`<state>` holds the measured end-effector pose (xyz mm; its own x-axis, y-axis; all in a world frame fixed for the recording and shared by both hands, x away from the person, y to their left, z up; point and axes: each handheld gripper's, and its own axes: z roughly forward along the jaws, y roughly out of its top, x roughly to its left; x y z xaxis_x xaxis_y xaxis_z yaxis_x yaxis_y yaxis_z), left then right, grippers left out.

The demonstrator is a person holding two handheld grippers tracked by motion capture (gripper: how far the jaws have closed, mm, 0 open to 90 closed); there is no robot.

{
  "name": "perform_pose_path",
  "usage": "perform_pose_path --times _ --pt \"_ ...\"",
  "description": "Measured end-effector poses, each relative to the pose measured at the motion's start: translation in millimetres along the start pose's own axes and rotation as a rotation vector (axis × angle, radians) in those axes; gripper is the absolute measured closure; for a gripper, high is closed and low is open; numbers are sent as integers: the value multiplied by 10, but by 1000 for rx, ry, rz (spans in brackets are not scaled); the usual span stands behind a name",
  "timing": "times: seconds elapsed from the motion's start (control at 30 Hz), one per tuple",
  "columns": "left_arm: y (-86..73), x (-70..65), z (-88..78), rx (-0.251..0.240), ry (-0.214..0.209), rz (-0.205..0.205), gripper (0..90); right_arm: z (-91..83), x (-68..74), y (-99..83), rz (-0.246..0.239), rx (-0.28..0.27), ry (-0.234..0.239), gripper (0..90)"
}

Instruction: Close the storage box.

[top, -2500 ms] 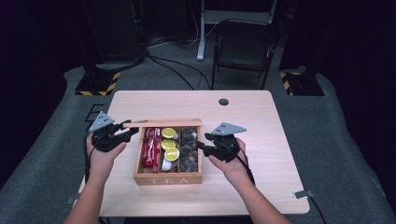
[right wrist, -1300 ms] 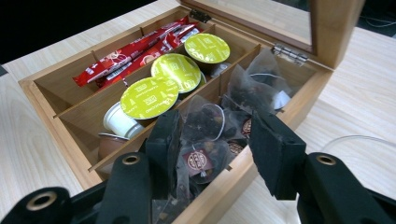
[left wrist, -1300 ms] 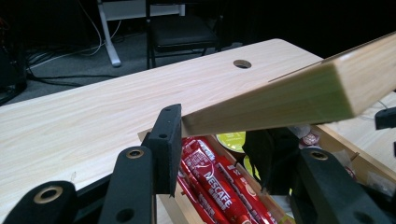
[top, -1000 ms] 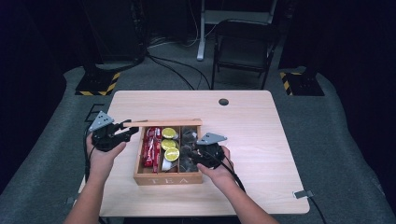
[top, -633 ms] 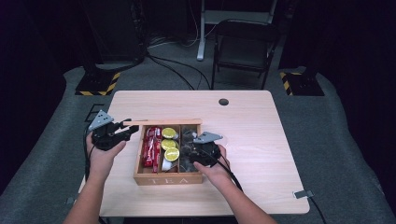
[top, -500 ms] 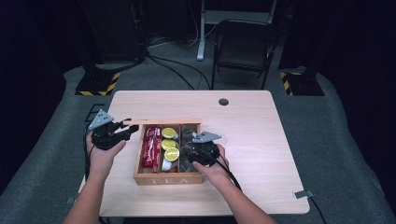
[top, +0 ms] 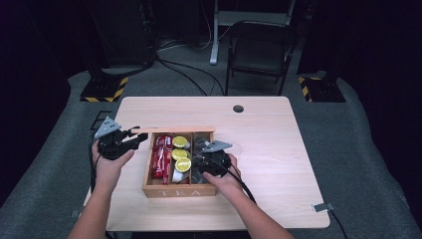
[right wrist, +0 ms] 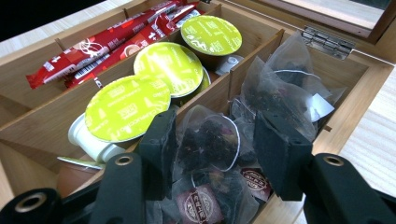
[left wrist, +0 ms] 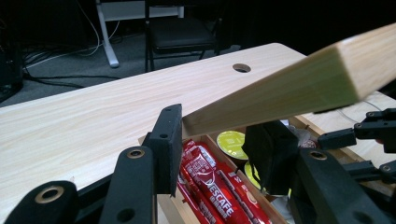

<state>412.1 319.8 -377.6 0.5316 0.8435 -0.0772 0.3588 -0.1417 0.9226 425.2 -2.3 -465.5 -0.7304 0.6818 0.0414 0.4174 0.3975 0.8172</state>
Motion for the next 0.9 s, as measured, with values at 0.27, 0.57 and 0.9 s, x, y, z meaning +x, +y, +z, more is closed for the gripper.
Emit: perform_pose_path --times 0.27,0.57,0.9 --pt "21 20 12 0 -2 -3 571 72 36 -7 -47 29 -4 523" --pt "28 22 27 -12 1 -14 571 109 51 -10 -59 59 6 641" --pt "25 22 25 -10 0 -11 570 106 75 -8 -93 76 40 848"
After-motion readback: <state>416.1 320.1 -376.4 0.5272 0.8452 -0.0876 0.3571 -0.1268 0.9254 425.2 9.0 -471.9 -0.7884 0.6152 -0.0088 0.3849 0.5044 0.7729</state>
